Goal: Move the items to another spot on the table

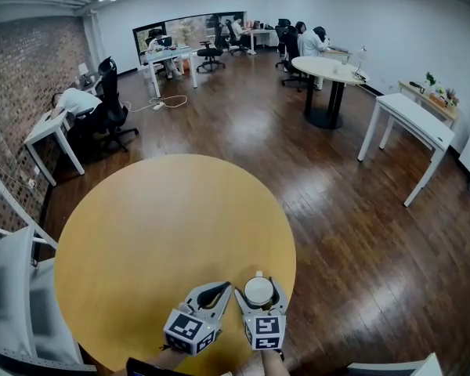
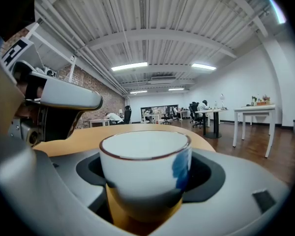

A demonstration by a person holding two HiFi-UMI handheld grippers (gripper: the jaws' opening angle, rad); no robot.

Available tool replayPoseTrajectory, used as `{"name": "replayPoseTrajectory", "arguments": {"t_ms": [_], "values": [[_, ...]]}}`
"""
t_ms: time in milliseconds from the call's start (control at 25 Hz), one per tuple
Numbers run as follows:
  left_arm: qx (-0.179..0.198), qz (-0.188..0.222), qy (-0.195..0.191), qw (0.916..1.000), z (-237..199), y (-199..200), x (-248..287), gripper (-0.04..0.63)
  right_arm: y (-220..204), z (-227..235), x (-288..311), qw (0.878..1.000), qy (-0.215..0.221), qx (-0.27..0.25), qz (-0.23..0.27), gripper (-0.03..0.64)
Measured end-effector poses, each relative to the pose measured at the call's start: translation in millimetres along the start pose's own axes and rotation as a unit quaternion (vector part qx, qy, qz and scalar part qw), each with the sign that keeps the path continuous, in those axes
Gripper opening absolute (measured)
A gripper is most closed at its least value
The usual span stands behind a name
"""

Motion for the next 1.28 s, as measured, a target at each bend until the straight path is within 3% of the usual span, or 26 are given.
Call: {"name": "replayPoseTrajectory", "arguments": {"t_ms": [840, 1280], "values": [[-0.012, -0.009, 0.0, 0.9999, 2.1, 2.5, -9.2, 0.009, 0.0, -0.1, -11.9, 0.999, 0.001, 0.029, -0.017, 0.434], [-0.021, -0.007, 0.003, 0.9997, 3.4, 13.4, -25.2, 0.009, 32.0, -4.9, -34.4, 1.0, -0.006, -0.002, 0.005, 0.434]]}}
Point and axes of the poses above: the fingertips, and each gripper's own axes: x forward along the fingers, z to its right, y out of its top, the point moved 4 cm from there along -x, backward along the fingers, and after that the axes turned 3 degrees about -x, right-handed, at the moved point
